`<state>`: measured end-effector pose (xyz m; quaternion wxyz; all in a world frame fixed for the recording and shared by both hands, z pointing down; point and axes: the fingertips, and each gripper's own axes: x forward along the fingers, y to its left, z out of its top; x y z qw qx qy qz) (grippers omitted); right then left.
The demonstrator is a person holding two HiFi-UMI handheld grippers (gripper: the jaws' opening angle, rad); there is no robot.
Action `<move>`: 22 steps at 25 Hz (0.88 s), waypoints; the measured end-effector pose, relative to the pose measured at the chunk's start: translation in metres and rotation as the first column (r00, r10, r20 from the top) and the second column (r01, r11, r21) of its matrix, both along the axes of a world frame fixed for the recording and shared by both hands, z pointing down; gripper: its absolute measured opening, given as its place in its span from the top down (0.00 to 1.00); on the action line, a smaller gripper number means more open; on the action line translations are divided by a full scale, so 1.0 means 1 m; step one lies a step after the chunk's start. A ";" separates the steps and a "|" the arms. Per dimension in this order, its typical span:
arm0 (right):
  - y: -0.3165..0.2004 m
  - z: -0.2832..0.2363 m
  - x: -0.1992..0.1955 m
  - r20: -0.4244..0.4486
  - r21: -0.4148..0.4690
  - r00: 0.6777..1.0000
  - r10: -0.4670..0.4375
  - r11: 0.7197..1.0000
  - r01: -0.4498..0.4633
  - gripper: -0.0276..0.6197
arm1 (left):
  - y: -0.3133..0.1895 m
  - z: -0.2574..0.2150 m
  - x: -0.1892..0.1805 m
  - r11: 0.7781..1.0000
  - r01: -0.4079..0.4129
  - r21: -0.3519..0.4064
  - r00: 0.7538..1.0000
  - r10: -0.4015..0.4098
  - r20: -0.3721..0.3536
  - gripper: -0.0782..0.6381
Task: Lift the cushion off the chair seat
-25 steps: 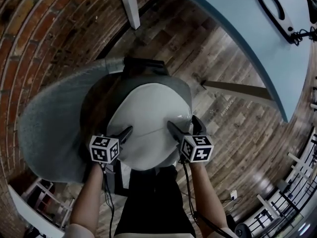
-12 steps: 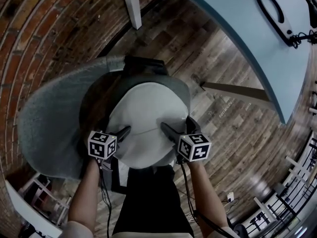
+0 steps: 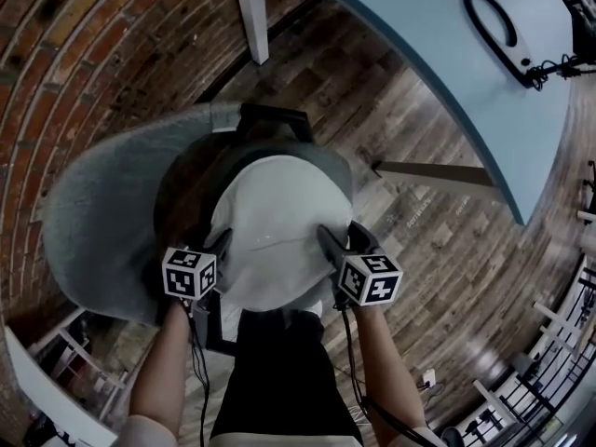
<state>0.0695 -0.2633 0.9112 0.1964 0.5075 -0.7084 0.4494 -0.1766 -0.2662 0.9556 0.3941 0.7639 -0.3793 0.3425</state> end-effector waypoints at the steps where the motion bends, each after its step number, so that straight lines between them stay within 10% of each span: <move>1: 0.002 -0.003 0.001 -0.002 0.000 1.000 0.007 1.000 -0.007 0.56 | -0.001 -0.004 -0.001 1.000 0.010 0.016 1.000 -0.010 0.009 0.65; 4: 0.008 -0.012 0.007 0.012 0.005 0.999 0.034 0.999 -0.035 0.60 | -0.002 -0.017 -0.005 0.996 0.040 0.075 0.998 -0.043 0.039 0.81; 22: 0.045 -0.213 0.058 0.037 0.231 0.999 0.015 0.973 -0.023 0.72 | 0.041 -0.230 0.042 0.946 0.084 0.313 0.995 -0.098 0.029 0.81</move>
